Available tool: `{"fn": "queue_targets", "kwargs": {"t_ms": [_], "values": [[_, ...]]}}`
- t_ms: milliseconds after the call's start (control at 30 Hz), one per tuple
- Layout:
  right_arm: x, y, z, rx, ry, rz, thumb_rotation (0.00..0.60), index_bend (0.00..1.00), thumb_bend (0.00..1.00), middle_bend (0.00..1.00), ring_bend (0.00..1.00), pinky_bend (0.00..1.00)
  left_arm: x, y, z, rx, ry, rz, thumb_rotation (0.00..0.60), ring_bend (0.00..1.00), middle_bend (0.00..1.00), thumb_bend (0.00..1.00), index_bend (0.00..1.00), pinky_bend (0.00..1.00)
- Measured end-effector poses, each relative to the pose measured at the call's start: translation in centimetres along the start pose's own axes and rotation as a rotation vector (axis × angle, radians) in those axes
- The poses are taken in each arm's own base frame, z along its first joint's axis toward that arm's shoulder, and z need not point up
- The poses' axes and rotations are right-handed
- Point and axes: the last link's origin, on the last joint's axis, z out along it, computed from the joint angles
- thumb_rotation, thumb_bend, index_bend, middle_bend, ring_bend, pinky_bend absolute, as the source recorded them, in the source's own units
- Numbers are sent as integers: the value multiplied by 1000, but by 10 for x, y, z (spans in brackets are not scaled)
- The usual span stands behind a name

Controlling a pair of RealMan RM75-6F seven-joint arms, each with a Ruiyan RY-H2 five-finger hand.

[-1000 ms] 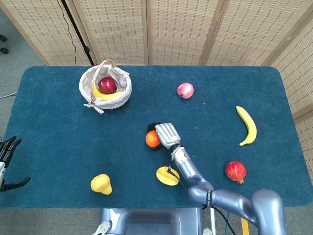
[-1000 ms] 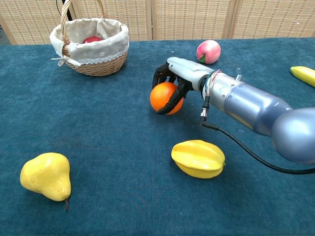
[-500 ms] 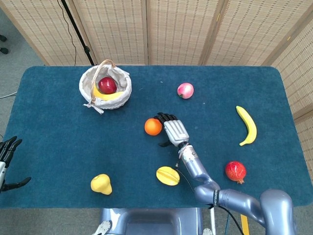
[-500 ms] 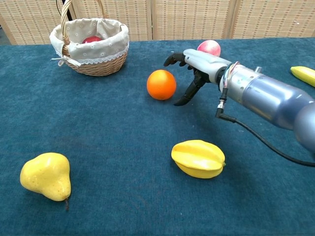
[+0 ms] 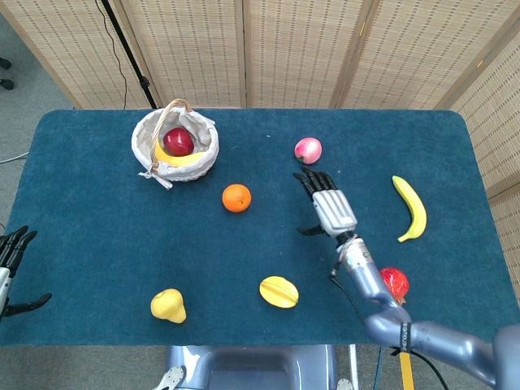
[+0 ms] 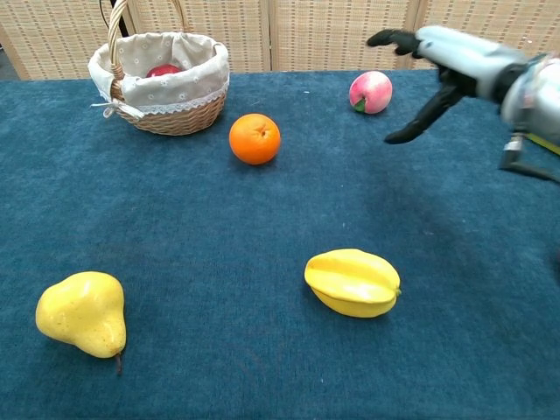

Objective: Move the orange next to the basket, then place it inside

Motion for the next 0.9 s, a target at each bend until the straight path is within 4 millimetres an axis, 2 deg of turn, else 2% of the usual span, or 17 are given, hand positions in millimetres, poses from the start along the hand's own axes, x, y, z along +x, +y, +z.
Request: {"fn": "queue_targets", "kwargs": {"t_ms": [133, 267, 400, 667, 900], "values": [[24, 20, -36, 5, 19, -34, 600, 51, 0, 0, 0, 9, -2, 2, 1, -1, -5, 9, 600, 0, 0, 0, 0, 0], [44, 43, -87, -6, 32, -79, 600, 86, 0, 12, 0, 9, -5, 4, 3, -3, -7, 15, 600, 0, 0, 0, 0, 0], [55, 58, -129, -26, 57, -87, 600, 136, 0, 28, 0, 9, -9, 3, 6, 6, -15, 27, 600, 0, 0, 0, 0, 0], [70, 86, -212, -96, 123, -68, 600, 156, 0, 42, 0, 10, -17, 5, 15, 10, -22, 52, 600, 0, 0, 0, 0, 0], [75, 104, -248, -128, 166, -26, 600, 177, 0, 45, 2, 10, -28, 8, 33, 7, -28, 86, 600, 0, 0, 0, 0, 0]]}}
